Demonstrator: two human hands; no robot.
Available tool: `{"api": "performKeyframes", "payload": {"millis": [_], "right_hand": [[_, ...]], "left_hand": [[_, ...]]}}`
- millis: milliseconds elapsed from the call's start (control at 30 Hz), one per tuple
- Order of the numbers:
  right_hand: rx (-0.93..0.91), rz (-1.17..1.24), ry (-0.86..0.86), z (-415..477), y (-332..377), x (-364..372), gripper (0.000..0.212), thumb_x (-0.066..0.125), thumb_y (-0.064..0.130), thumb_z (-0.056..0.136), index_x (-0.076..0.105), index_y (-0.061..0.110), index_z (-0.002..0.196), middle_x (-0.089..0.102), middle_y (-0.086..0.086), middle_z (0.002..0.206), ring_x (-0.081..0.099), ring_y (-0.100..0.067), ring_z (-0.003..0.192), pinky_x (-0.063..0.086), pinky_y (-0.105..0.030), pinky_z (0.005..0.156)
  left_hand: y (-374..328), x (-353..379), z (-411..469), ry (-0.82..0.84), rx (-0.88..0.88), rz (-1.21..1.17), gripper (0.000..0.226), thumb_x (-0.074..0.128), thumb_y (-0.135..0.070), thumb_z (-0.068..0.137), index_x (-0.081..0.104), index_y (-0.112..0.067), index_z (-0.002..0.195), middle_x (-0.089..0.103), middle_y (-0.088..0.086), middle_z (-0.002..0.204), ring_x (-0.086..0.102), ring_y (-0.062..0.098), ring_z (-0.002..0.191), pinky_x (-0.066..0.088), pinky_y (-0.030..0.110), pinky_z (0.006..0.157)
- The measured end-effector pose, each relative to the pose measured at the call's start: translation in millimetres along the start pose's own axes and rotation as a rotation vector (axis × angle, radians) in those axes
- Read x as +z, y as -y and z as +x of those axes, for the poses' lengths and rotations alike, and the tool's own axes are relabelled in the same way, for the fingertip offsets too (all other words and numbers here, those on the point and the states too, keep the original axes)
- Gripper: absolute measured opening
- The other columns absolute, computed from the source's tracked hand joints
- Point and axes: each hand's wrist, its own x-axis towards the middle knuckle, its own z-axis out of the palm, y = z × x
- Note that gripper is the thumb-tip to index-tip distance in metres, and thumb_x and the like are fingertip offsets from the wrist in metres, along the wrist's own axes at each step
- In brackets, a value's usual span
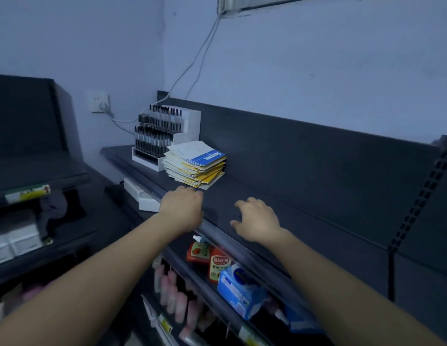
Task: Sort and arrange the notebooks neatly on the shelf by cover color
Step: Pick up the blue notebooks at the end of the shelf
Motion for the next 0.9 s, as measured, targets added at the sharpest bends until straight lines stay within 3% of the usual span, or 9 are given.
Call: {"api": "performKeyframes", "payload": {"millis": [300, 500, 667, 900], "right_hand": [[-0.043, 0.019, -0.018, 114, 26, 16, 0.049, 0.053, 0.042, 0.093, 0.047, 0.018, 0.136, 0.048, -0.007, 0.133, 0.043, -0.026, 0.126, 0.04, -0.039, 0.1], [-0.057, 0.066, -0.043, 198, 38, 23, 0.041, 0.053, 0.043, 0.092, 0.054, 0.02, 0.125, 0.053, -0.005, 0.127, 0.046, -0.026, 0.12, 0.045, -0.04, 0.094], [-0.007, 0.117, -0.035, 251, 42, 30, 0.04, 0.049, 0.046, 0.093, 0.057, 0.017, 0.12, 0.056, -0.005, 0.123, 0.051, -0.025, 0.114, 0.048, -0.039, 0.09], [0.1, 0.203, -0.017, 300, 39, 42, 0.053, 0.038, 0.045, 0.098, 0.038, 0.016, 0.143, 0.053, -0.007, 0.135, 0.05, -0.027, 0.122, 0.047, -0.039, 0.092]], "left_hand": [[61, 30, 86, -0.013, -0.037, 0.028, 0.035, 0.05, -0.036, 0.094, 0.054, -0.013, 0.12, 0.056, 0.008, 0.12, 0.049, 0.027, 0.117, 0.046, 0.04, 0.086], [97, 40, 153, -0.025, -0.059, 0.046, 0.028, 0.047, -0.03, 0.094, 0.054, -0.011, 0.114, 0.057, 0.009, 0.116, 0.051, 0.027, 0.112, 0.045, 0.036, 0.079], [118, 49, 200, -0.05, -0.053, 0.036, 0.031, 0.047, -0.032, 0.096, 0.054, -0.009, 0.115, 0.057, 0.01, 0.117, 0.051, 0.027, 0.111, 0.044, 0.036, 0.083], [139, 65, 259, -0.062, -0.029, 0.012, 0.026, 0.045, -0.023, 0.095, 0.054, -0.009, 0.115, 0.055, 0.009, 0.119, 0.049, 0.027, 0.112, 0.043, 0.035, 0.086]]}}
